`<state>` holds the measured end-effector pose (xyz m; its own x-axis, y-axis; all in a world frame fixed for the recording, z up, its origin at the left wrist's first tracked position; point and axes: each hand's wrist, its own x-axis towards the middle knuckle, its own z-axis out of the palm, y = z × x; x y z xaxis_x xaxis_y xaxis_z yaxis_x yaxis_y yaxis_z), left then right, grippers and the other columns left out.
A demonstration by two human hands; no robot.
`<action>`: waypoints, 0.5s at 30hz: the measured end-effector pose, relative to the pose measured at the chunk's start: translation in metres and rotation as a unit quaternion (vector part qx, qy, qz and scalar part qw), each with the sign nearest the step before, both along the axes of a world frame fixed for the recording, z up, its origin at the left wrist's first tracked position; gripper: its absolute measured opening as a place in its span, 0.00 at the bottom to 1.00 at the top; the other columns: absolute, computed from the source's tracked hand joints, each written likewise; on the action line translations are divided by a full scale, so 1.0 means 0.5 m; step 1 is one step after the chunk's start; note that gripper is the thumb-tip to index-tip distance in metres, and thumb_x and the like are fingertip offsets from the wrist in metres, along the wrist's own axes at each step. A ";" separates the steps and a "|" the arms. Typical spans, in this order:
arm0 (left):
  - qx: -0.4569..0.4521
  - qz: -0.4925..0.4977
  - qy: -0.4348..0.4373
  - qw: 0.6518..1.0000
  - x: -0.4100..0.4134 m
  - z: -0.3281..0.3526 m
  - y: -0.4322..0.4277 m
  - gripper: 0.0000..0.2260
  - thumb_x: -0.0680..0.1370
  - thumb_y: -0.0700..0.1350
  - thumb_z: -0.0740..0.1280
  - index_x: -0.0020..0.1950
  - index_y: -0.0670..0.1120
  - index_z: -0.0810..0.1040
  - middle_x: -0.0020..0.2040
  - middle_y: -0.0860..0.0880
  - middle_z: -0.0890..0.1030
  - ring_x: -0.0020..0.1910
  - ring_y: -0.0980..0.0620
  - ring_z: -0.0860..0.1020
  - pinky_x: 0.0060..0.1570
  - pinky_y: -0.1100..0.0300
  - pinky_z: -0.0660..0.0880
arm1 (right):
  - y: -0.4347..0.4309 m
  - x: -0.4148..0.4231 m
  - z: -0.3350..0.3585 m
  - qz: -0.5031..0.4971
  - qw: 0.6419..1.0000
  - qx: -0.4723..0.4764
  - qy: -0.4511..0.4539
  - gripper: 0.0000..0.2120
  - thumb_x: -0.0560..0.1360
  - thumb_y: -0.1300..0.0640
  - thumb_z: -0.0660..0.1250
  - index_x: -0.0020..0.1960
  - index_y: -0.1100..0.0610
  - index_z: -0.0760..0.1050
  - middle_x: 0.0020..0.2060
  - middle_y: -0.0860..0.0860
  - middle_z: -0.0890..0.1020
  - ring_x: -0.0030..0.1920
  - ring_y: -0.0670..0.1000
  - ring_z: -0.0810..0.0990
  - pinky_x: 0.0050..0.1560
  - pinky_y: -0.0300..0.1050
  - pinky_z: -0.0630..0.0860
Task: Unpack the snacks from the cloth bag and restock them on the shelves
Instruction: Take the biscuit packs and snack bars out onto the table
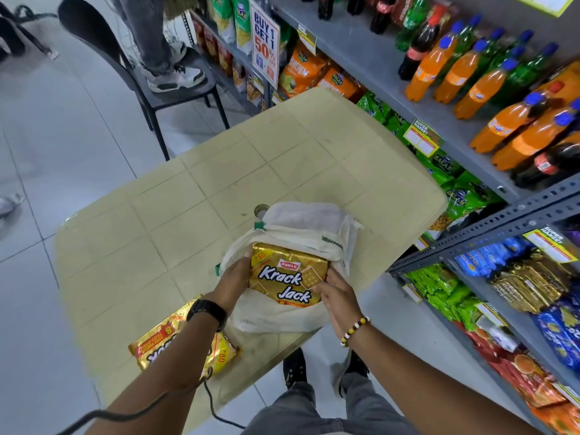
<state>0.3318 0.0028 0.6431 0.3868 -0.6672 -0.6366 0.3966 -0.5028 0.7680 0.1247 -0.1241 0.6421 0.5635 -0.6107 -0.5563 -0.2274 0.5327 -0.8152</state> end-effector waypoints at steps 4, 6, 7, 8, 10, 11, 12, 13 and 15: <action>-0.024 0.046 -0.004 0.999 -0.023 0.013 0.045 0.18 0.79 0.63 0.61 0.61 0.57 0.83 0.61 0.51 0.84 0.60 0.52 0.82 0.53 0.63 0.77 | 0.037 -0.026 0.025 -0.020 0.999 -0.004 -0.036 0.30 0.67 0.67 0.66 0.65 0.45 0.78 0.62 0.48 0.83 0.63 0.51 0.80 0.57 0.44 0.78; -0.043 0.074 -0.006 0.996 -0.027 0.031 0.057 0.17 0.79 0.62 0.62 0.60 0.56 0.83 0.60 0.50 0.85 0.60 0.52 0.82 0.55 0.61 0.75 | 0.048 -0.030 0.042 -0.025 0.998 -0.006 -0.053 0.30 0.68 0.69 0.65 0.63 0.43 0.80 0.62 0.49 0.83 0.63 0.50 0.80 0.55 0.41 0.79; -0.058 0.083 -0.009 0.995 -0.028 0.045 0.059 0.18 0.78 0.63 0.62 0.60 0.56 0.84 0.60 0.50 0.84 0.60 0.53 0.82 0.57 0.59 0.74 | 0.050 -0.031 0.058 -0.024 0.998 -0.012 -0.064 0.29 0.68 0.69 0.65 0.62 0.42 0.80 0.62 0.48 0.83 0.63 0.49 0.81 0.53 0.39 0.80; -0.072 0.087 -0.013 0.994 -0.028 0.060 0.059 0.19 0.77 0.63 0.63 0.60 0.56 0.84 0.60 0.51 0.84 0.60 0.53 0.81 0.58 0.58 0.73 | 0.050 -0.030 0.072 -0.025 0.997 -0.015 -0.075 0.29 0.68 0.69 0.65 0.61 0.42 0.80 0.62 0.48 0.83 0.62 0.48 0.81 0.52 0.37 0.80; -0.094 0.098 -0.025 0.990 -0.020 0.096 0.047 0.18 0.77 0.63 0.64 0.59 0.55 0.84 0.61 0.51 0.84 0.61 0.54 0.81 0.60 0.57 0.72 | 0.035 -0.021 0.106 -0.026 0.994 -0.035 -0.101 0.28 0.68 0.68 0.65 0.62 0.44 0.80 0.61 0.48 0.83 0.62 0.48 0.81 0.52 0.36 0.79; -0.104 0.101 -0.028 0.989 -0.015 0.112 0.037 0.17 0.78 0.61 0.63 0.58 0.55 0.85 0.61 0.52 0.84 0.61 0.54 0.81 0.62 0.57 0.72 | 0.024 -0.014 0.122 -0.026 0.992 -0.047 -0.115 0.28 0.68 0.68 0.65 0.63 0.46 0.80 0.61 0.48 0.83 0.62 0.48 0.81 0.52 0.36 0.79; -0.112 0.100 -0.031 0.988 -0.010 0.131 0.024 0.16 0.80 0.59 0.62 0.57 0.55 0.85 0.61 0.52 0.84 0.62 0.54 0.80 0.62 0.57 0.72 | 0.011 -0.007 0.142 -0.024 0.990 -0.061 -0.127 0.27 0.69 0.68 0.65 0.64 0.48 0.80 0.61 0.49 0.83 0.62 0.48 0.81 0.52 0.36 0.79; -0.121 0.093 -0.030 0.988 -0.005 0.148 0.009 0.15 0.81 0.57 0.60 0.56 0.55 0.85 0.60 0.53 0.84 0.62 0.55 0.80 0.62 0.58 0.72 | -0.002 0.001 0.161 -0.023 0.988 -0.074 -0.136 0.27 0.69 0.68 0.65 0.64 0.49 0.80 0.61 0.49 0.84 0.61 0.47 0.82 0.51 0.36 0.79; -0.141 0.082 -0.035 0.986 0.000 0.189 -0.035 0.16 0.83 0.55 0.58 0.54 0.57 0.86 0.58 0.54 0.85 0.59 0.58 0.81 0.58 0.60 0.73 | -0.038 0.012 0.200 -0.019 0.983 -0.109 -0.143 0.27 0.69 0.69 0.64 0.62 0.48 0.80 0.58 0.47 0.85 0.58 0.45 0.83 0.49 0.36 0.80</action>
